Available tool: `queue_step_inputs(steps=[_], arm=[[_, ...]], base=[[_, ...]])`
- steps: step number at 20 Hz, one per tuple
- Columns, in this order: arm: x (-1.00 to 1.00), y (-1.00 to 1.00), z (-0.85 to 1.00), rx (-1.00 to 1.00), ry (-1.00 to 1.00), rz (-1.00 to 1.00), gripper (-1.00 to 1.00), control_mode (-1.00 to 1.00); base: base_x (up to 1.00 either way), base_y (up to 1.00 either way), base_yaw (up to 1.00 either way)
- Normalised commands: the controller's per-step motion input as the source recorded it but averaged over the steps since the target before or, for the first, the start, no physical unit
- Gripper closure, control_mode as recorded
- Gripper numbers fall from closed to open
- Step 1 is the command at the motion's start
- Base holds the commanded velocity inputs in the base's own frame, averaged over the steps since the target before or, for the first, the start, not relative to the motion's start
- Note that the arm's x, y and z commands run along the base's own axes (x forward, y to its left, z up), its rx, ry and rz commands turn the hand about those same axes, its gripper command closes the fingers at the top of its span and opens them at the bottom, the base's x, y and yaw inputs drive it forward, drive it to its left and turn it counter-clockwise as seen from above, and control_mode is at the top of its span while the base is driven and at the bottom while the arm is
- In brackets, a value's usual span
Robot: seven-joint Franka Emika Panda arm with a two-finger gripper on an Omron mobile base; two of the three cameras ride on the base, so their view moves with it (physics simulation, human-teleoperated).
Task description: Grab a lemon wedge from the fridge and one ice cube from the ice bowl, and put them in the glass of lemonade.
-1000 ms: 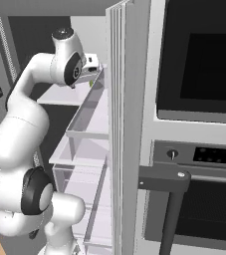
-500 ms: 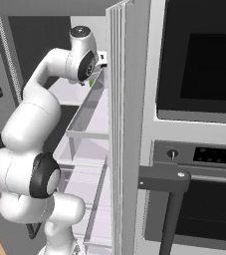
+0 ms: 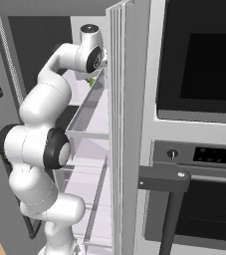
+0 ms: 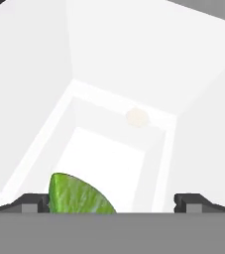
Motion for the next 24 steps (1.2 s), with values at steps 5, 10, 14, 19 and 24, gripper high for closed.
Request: queue_step_inputs(steps=[5, 10, 14, 19, 24], arm=[[-0.22, 0.01, -0.04, 0.0, 0.0, 0.04, -1.0, -1.0], [-0.39, 0.01, -0.06, 0.0, 0.0, 0.07, -1.0, -1.0], [-0.06, 0.03, -0.27, 0.0, 0.0, 0.04, -1.0, -1.0], [-0.01, 0.06, -0.36, 0.0, 0.0, 0.03, -1.0, -1.0], [-0.02, 0.06, -0.22, 0.0, 0.01, 0.03, -1.0, -1.0]], base=[[0.0, 0.0, 0.0], [0.0, 0.0, 0.0], [0.0, 0.0, 0.0], [0.0, 0.0, 0.0], [0.0, 0.0, 0.0]])
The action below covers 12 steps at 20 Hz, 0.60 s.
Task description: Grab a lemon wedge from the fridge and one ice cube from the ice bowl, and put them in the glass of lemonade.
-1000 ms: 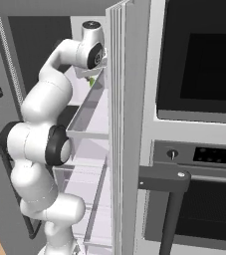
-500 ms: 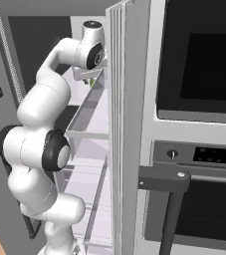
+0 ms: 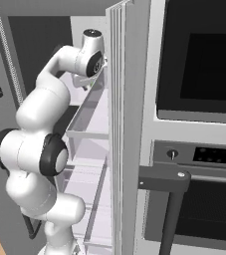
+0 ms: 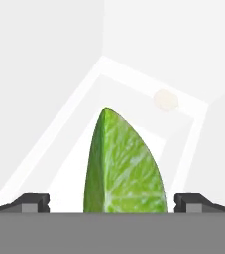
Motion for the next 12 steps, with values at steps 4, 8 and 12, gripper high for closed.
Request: queue_step_inputs(steps=[4, 8, 12], arm=[[-0.14, 0.0, -0.18, 0.0, 0.01, 0.03, -1.0, -1.0], [0.0, 0.0, -0.09, 0.0, 0.02, 0.01, -1.0, -1.0], [0.0, 0.03, -0.04, 0.0, 0.02, 0.0, -1.0, -1.0]], base=[[0.0, 0.0, 0.0], [0.0, 0.0, 0.0], [0.0, 0.0, 0.0]])
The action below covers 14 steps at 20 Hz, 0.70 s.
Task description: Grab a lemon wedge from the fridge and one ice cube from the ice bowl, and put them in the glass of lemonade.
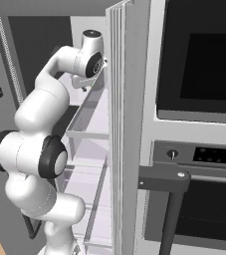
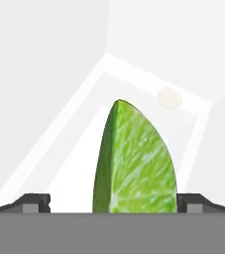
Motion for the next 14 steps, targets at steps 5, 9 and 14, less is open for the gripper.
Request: queue_step_inputs(steps=[5, 9, 14], arm=[[0.07, 0.0, -0.16, 0.0, -0.03, 0.0, -1.0, -1.0], [0.0, 0.0, -0.2, 0.0, -0.01, 0.0, -1.0, -1.0], [0.0, 0.0, -0.15, 0.01, 0.0, 0.0, -1.0, -1.0]], base=[[0.0, 0.0, 0.0], [0.0, 0.0, 0.0], [0.0, 0.0, 0.0]])
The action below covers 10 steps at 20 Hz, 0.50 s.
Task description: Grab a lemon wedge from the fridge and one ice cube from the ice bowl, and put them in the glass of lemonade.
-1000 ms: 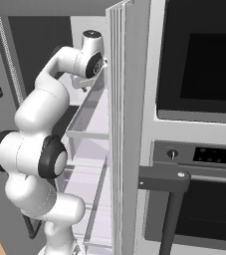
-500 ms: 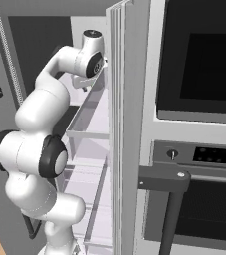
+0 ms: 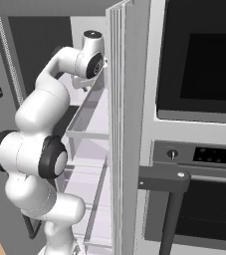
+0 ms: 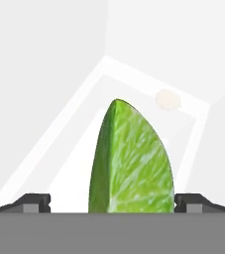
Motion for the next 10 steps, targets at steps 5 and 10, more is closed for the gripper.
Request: queue_step_inputs(steps=[5, 10], arm=[[0.0, 0.0, -0.05, 0.0, 0.0, 0.0, 1.0, -1.0], [0.0, 0.0, -0.01, 0.0, 0.0, 0.0, 1.0, -1.0]], base=[[0.0, 0.0, 0.0], [0.0, 0.0, 0.0]])
